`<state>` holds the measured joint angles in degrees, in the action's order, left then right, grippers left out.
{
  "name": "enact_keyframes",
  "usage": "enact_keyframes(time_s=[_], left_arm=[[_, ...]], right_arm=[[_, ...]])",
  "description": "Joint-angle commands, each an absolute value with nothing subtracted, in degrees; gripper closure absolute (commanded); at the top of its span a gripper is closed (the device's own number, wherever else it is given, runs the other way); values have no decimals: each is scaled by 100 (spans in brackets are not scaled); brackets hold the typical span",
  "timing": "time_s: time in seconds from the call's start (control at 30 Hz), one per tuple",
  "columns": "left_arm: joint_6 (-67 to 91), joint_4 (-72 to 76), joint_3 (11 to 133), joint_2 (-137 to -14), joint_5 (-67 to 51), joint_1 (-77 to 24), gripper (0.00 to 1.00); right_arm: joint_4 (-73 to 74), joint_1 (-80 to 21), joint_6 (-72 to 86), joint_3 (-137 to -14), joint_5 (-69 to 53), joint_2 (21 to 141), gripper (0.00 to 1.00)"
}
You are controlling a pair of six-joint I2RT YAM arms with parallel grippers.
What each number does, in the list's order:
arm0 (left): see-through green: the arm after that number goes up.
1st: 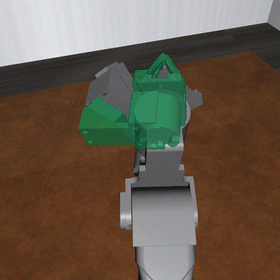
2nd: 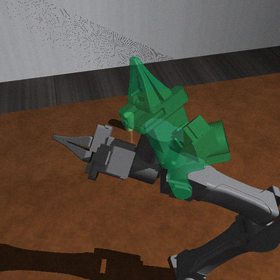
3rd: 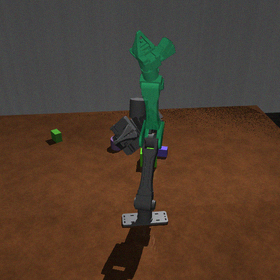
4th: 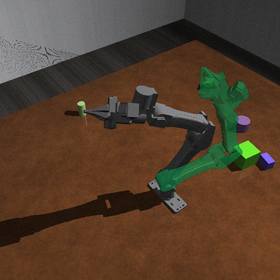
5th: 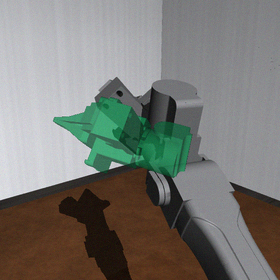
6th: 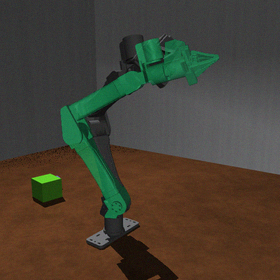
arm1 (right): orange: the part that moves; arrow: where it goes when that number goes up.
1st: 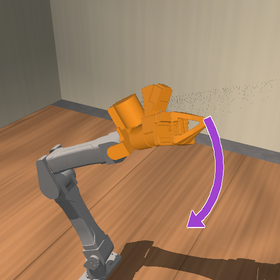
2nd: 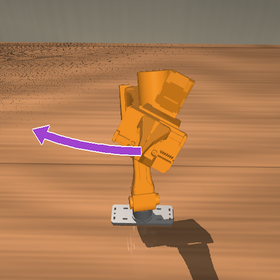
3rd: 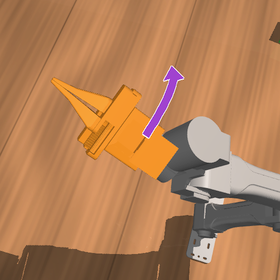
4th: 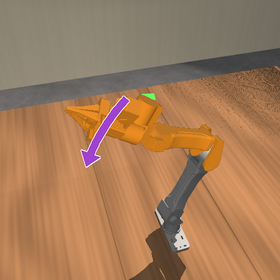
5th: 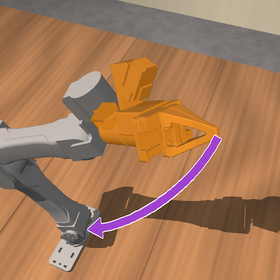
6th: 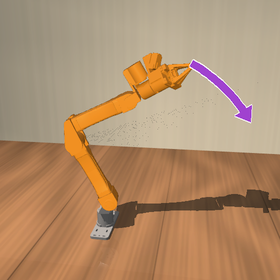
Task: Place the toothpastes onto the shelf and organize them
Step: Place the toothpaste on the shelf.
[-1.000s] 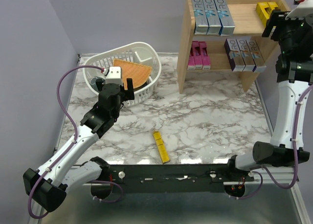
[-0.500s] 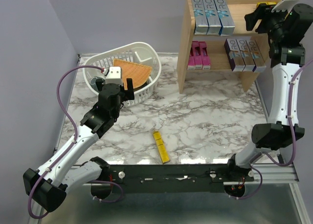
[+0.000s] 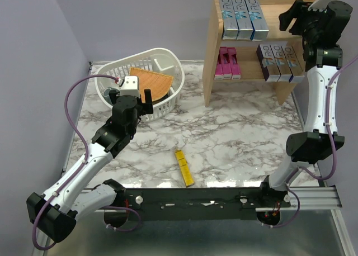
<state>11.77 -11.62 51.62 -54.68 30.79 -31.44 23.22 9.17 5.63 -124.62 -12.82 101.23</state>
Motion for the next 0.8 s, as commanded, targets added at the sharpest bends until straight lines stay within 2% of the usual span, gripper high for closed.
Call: enact_keyframes(time_s=[0.0, 0.13, 0.43, 0.67, 0.77], left_arm=[[1116, -1011, 5098, -5414, 3041, -3094, 1], [1107, -1011, 5106, -5405, 3050, -3085, 1], [1257, -1081, 5150, -5353, 2866, -3076, 1], [1740, -1590, 5458, -5572, 2540, -3076, 1], [2125, -2011, 5686, -5730, 2452, -3076, 1]], right_arm=[[2294, 967, 528, -12436, -825, 10108, 21], [2206, 949, 571, -12428, -1658, 9941, 17], [1890, 809, 738, -12358, -2697, 9046, 5], [1398, 686, 1151, -10865, -3085, 7668, 1], [1187, 581, 1388, -9794, -3076, 6947, 0]])
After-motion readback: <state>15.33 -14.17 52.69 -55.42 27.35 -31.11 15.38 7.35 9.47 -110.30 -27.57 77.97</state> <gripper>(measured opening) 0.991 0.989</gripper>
